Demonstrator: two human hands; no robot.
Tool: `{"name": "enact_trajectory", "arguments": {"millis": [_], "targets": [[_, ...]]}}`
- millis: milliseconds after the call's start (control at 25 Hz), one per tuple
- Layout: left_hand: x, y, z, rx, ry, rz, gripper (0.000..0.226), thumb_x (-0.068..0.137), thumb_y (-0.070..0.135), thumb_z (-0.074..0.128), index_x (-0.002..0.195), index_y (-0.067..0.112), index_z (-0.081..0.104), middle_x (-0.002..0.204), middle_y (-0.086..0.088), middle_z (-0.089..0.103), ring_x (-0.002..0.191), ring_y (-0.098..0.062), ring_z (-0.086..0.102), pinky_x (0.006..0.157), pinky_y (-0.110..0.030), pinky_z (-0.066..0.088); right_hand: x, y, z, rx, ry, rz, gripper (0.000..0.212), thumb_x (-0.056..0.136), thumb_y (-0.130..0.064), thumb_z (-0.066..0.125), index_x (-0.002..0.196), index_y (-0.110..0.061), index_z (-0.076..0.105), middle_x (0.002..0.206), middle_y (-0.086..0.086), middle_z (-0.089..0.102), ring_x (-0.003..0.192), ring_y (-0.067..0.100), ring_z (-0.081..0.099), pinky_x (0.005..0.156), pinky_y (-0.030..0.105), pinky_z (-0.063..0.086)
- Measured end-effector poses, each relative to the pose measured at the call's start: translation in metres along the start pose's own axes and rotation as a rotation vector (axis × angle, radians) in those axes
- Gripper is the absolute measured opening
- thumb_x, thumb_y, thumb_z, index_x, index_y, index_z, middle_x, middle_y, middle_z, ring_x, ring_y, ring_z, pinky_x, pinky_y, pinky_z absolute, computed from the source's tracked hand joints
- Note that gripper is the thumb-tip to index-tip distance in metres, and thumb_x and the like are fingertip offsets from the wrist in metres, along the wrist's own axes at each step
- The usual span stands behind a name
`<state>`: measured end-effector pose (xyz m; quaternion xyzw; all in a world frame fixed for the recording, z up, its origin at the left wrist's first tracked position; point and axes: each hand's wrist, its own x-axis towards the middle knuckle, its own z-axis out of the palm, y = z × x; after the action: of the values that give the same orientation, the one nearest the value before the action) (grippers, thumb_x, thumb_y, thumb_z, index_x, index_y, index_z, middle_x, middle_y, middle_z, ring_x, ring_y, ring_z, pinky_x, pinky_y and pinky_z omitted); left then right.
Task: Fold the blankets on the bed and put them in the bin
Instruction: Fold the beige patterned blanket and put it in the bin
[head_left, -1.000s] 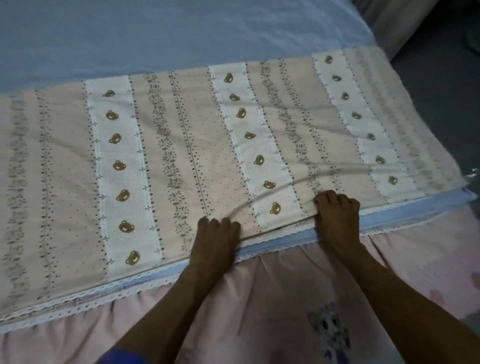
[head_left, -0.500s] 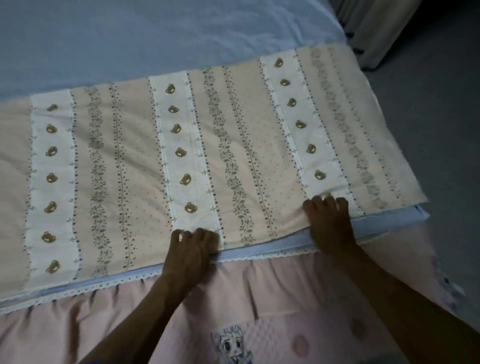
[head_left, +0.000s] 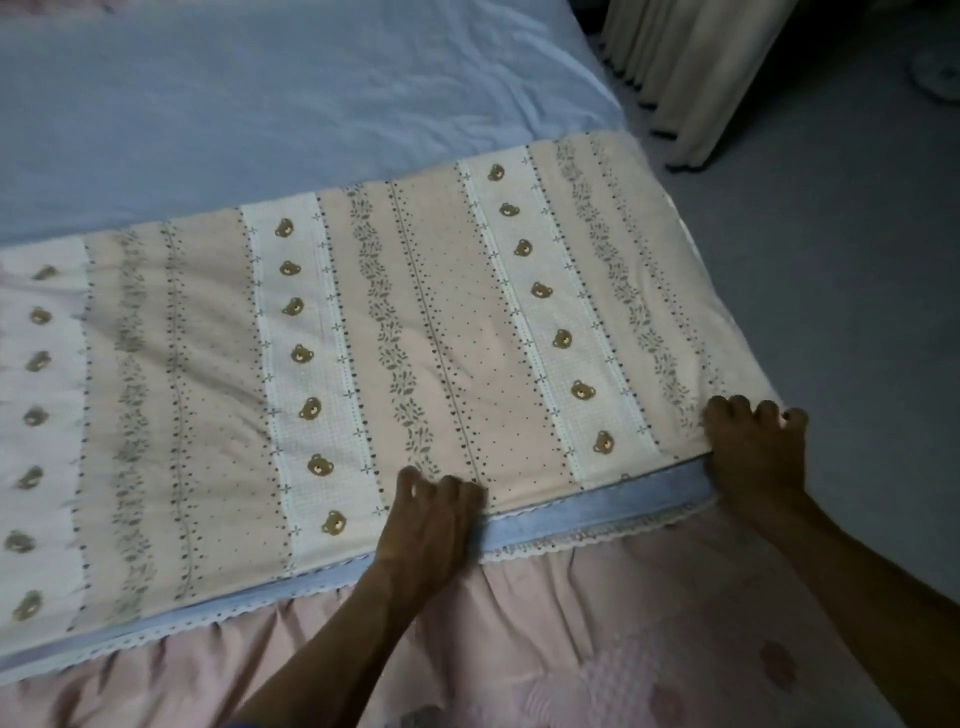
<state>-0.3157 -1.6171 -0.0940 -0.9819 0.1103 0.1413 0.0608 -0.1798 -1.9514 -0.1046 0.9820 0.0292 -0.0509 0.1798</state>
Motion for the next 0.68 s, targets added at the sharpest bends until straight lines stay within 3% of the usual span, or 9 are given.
{"name": "enact_trajectory", "arguments": {"millis": [160, 240, 320, 360, 400, 440, 520, 600, 680], "targets": [[0.045, 0.054, -0.007, -0.067, -0.05, 0.041, 0.03, 0.088, 0.032, 0.04, 0.11, 0.026, 0.06, 0.101, -0.004, 0.064, 0.079, -0.033, 0.062, 0.085, -0.048, 0.039, 0.03, 0.05, 0.025, 0.079, -0.176, 0.036, 0.024, 0.049, 0.011, 0.072, 0.068, 0.006, 0.06, 0.061, 0.026, 0.058, 0.075, 0.04, 0.058, 0.097, 0.056, 0.031], [0.051, 0.07, -0.016, -0.053, -0.139, 0.007, 0.042, 0.086, 0.036, 0.024, 0.095, 0.029, 0.065, 0.093, -0.001, 0.064, 0.074, -0.03, 0.062, 0.082, -0.044, 0.036, 0.033, 0.072, 0.03, 0.155, -0.238, -0.045, 0.018, 0.057, 0.007, 0.072, 0.071, 0.004, 0.061, 0.064, 0.023, 0.055, 0.075, 0.034, 0.06, 0.087, 0.041, 0.045], [0.061, 0.085, -0.03, -0.069, -0.241, -0.046, 0.053, 0.09, 0.046, 0.015, 0.087, 0.028, 0.065, 0.09, 0.003, 0.063, 0.076, -0.025, 0.063, 0.083, -0.042, 0.035, 0.035, 0.093, 0.049, 0.27, -0.352, -0.173, 0.016, 0.06, -0.007, 0.073, 0.07, -0.002, 0.061, 0.06, 0.016, 0.051, 0.063, 0.03, 0.06, 0.075, 0.031, 0.04], [0.068, 0.094, -0.041, -0.09, -0.259, -0.076, 0.053, 0.093, 0.051, 0.017, 0.089, 0.028, 0.065, 0.091, 0.005, 0.065, 0.078, -0.021, 0.064, 0.082, -0.04, 0.039, 0.037, 0.101, 0.049, 0.26, -0.435, -0.294, 0.024, 0.047, -0.003, 0.08, 0.057, -0.007, 0.058, 0.051, 0.012, 0.05, 0.052, 0.031, 0.058, 0.079, 0.038, 0.038], [0.077, 0.102, -0.051, -0.125, -0.255, -0.154, 0.047, 0.095, 0.052, 0.023, 0.095, 0.03, 0.064, 0.095, 0.006, 0.067, 0.082, -0.019, 0.065, 0.082, -0.038, 0.042, 0.041, 0.105, 0.039, 0.123, -0.347, -0.387, 0.036, 0.037, 0.0, 0.086, 0.048, -0.012, 0.053, 0.047, 0.01, 0.053, 0.048, 0.031, 0.058, 0.086, 0.046, 0.037], [0.09, 0.11, -0.058, -0.141, -0.237, -0.271, 0.037, 0.096, 0.049, 0.031, 0.104, 0.03, 0.061, 0.103, 0.005, 0.066, 0.088, -0.02, 0.064, 0.084, -0.038, 0.043, 0.05, 0.107, 0.025, -0.018, -0.397, -0.48, 0.037, 0.045, -0.006, 0.089, 0.053, -0.015, 0.053, 0.058, 0.008, 0.063, 0.057, 0.03, 0.063, 0.093, 0.054, 0.036], [0.116, 0.133, -0.064, -0.136, -0.145, -0.507, 0.035, 0.094, 0.042, 0.045, 0.124, 0.024, 0.05, 0.123, -0.007, 0.057, 0.105, -0.032, 0.058, 0.092, -0.049, 0.041, 0.068, 0.097, -0.013, 0.003, -0.419, -0.495, 0.008, 0.083, -0.024, 0.067, 0.089, -0.021, 0.062, 0.103, 0.001, 0.069, 0.098, 0.026, 0.064, 0.104, 0.05, 0.033], [0.131, 0.171, -0.058, -0.193, -0.156, -0.592, 0.056, 0.088, 0.043, 0.057, 0.138, 0.024, 0.041, 0.138, -0.018, 0.048, 0.115, -0.048, 0.05, 0.094, -0.066, 0.034, 0.085, 0.088, -0.007, 0.164, -0.339, -0.547, 0.041, 0.091, -0.029, 0.05, 0.131, -0.02, 0.054, 0.137, 0.007, 0.054, 0.118, 0.028, 0.054, 0.105, 0.049, 0.034], [0.126, 0.216, -0.041, -0.271, -0.23, -0.538, 0.061, 0.087, 0.045, 0.059, 0.142, 0.03, 0.04, 0.144, -0.021, 0.043, 0.12, -0.056, 0.044, 0.091, -0.073, 0.03, 0.083, 0.093, 0.013, 0.314, -0.413, -0.585, 0.061, 0.101, -0.039, 0.034, 0.156, -0.026, 0.014, 0.164, 0.005, 0.011, 0.142, 0.031, 0.03, 0.112, 0.056, 0.025]]}}
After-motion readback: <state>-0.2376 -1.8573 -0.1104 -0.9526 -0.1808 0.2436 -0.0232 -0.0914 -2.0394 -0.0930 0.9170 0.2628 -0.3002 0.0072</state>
